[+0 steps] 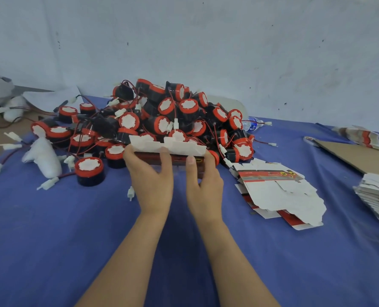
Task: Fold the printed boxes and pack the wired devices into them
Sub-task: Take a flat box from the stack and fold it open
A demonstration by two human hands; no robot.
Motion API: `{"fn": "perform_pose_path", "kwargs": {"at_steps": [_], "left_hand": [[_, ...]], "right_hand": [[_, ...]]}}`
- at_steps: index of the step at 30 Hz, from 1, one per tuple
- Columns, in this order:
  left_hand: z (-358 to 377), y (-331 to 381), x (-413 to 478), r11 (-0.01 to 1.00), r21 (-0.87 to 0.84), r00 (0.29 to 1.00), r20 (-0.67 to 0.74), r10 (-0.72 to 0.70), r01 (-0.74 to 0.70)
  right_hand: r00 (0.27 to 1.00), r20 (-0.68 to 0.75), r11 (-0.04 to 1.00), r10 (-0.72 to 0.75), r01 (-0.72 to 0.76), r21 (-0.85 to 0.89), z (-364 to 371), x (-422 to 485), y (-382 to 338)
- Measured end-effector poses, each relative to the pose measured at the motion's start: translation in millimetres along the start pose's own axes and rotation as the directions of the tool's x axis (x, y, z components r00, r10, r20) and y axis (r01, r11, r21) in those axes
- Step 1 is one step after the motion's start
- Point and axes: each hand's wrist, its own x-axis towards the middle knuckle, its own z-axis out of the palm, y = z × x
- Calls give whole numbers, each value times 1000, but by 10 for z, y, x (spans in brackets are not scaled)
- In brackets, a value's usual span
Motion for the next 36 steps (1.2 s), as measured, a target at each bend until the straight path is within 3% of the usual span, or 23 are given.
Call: {"fn": "perform_pose_path", "kwargs": {"at_steps": [3,10,16,20,22,24,28,33,36], "left_hand": [[-8,12,29,997,-47,998,-29,-58,56],[-44,-34,66,997,27,996,-43,-73,74],[-65,-39,40,982,164,994,69,85,-96],[4,12,-44,963,171,961,221,167,-206],[25,48,-60,971,117,960,215,181,-210],[19,71,-27,992,25,986,113,124,-128],[-14,99,87,966,-203,984,-33,-173,163],[-62,51,226,740,-525,865,-16,-502,420],[-73,13,247,713,-533,849,22,-528,456]], "right_hand": [[1000,9,1000,-7,7,-10,14,-8,-6],[999,-11,999,-34,34,-14,2,-4,-3],[999,-29,998,-39,38,-46,18,2,18],[989,-54,988,137,-140,-64,-25,85,134],[986,-54,986,157,-159,-44,-43,86,156],[997,-29,996,78,-79,-44,-37,46,110],[997,45,998,-68,69,-14,8,-38,10],[963,84,962,-256,263,-79,24,-84,-82],[955,82,951,-284,291,-102,21,-79,-79]]}}
